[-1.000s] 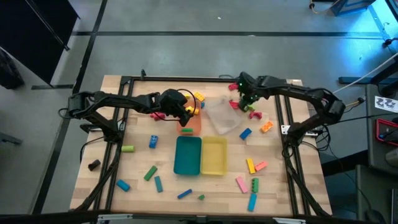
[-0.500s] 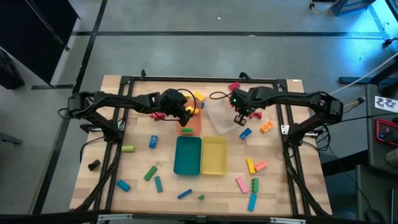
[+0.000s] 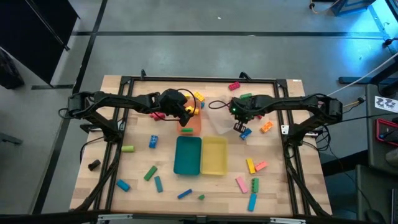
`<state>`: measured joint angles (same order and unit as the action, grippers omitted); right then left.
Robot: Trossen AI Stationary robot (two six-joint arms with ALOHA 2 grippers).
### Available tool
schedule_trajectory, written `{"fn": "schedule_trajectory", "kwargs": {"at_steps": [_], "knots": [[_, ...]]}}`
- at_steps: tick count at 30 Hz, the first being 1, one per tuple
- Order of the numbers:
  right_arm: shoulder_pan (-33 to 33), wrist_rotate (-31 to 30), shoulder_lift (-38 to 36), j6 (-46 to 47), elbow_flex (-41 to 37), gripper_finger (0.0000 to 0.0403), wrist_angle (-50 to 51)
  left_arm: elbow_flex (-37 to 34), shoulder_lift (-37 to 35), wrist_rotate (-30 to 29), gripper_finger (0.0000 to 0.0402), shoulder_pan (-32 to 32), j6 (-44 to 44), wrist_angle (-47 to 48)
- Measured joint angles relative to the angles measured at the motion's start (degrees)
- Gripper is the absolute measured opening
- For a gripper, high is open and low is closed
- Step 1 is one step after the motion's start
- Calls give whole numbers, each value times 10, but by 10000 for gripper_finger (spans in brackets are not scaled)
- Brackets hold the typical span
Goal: Sort blocks by size
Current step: Adjust the transparent bin, then put the brown arch block into the transparent bin
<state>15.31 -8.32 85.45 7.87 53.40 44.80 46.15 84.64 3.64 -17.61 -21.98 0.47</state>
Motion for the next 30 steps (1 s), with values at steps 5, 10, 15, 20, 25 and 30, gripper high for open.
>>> {"fn": "schedule_trajectory", "kwargs": {"at_steps": [5, 10, 15, 20, 25, 30], "knots": [[-8, 52, 0, -6, 0, 21, -64, 0, 0, 0, 162, 0, -1, 0], [-25, 103, 0, -24, 0, 21, -107, 0, 0, 0, 162, 0, -1, 0], [-25, 77, 0, -62, 17, 21, -95, 0, 0, 0, 162, 0, -1, 0], [-8, -14, -1, -101, 64, 21, -73, 0, 0, 0, 162, 0, -1, 0], [15, -110, -1, -86, 92, 21, -96, 0, 0, 0, 162, 0, -1, 0], [44, -115, -1, -65, 97, 21, -103, 0, -7, 2, 162, -1, 6, 4]]}}
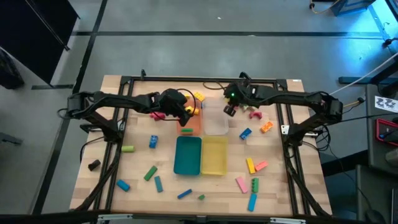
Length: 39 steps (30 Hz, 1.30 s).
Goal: Sort blocks by size
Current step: Put the brown arch block into the transparent bin
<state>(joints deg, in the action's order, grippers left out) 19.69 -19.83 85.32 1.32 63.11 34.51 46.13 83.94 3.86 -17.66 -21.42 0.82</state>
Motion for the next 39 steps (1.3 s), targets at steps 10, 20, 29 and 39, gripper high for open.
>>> {"fn": "schedule_trajectory", "kwargs": {"at_steps": [10, 20, 29, 39], "knots": [[50, 10, 24, 99, 0, 88, -5, 0, -123, 1, 162, -48, 241, 30], [128, 131, 65, 342, 0, 196, -19, 0, -206, 0, 162, -145, 288, 132], [172, 147, 119, 358, 0, 206, -19, 0, -200, 0, 162, -167, 260, 124], [171, 143, 167, 357, -1, 206, -45, 0, -199, 0, 162, -174, 268, 121]]}}
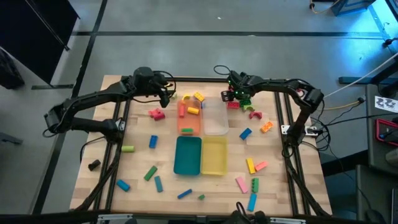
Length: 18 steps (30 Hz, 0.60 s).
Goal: Sort blocks by size
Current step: Put the brown arch block into the transparent bin
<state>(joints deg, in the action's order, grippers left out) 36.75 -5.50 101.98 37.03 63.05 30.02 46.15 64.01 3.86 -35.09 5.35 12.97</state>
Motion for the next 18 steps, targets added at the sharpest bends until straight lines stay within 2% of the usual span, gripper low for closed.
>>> {"fn": "schedule_trajectory", "kwargs": {"at_steps": [6, 18], "knots": [[0, 1, 18, 0, 0, 177, -12, 0, 0, 0, 162, 0, 8, 1], [0, -4, 28, -4, 1, 41, -43, 0, 0, 0, 162, 0, 8, 2]]}}
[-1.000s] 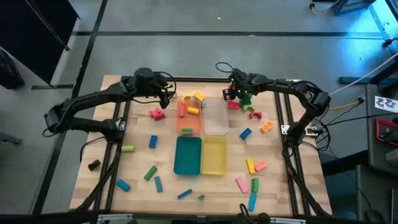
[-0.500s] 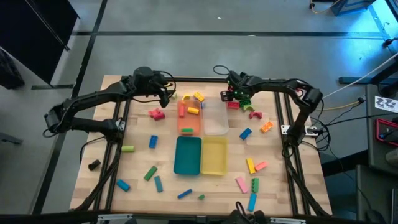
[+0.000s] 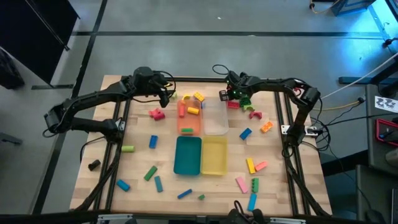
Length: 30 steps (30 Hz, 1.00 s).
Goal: Sort blocks by size
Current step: Put the brown arch block into the transparent bin
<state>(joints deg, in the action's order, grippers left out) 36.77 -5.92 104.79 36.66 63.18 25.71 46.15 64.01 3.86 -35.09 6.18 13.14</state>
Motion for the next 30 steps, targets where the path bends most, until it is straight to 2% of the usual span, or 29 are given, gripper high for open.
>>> {"fn": "schedule_trajectory", "kwargs": {"at_steps": [5, 9, 15, 22, 26, 30], "knots": [[0, 5, -4, -20, -1, 41, -2, 0, 0, 0, 162, 0, -1, 0], [0, 5, -9, -39, 22, 42, 43, 0, 0, 0, 162, 0, -2, 0], [0, 3, -11, -109, 114, 43, 144, 0, 0, 0, 162, 0, -2, 0], [0, -41, -11, -176, 264, 42, 294, 0, 0, -12, 162, 0, 30, 0], [-7, -8, -12, -203, 333, 43, 352, 0, 0, -49, 162, -1, 88, 0], [-36, 45, -12, -224, 356, 43, 362, 0, 0, -65, 162, -10, 154, -1]]}}
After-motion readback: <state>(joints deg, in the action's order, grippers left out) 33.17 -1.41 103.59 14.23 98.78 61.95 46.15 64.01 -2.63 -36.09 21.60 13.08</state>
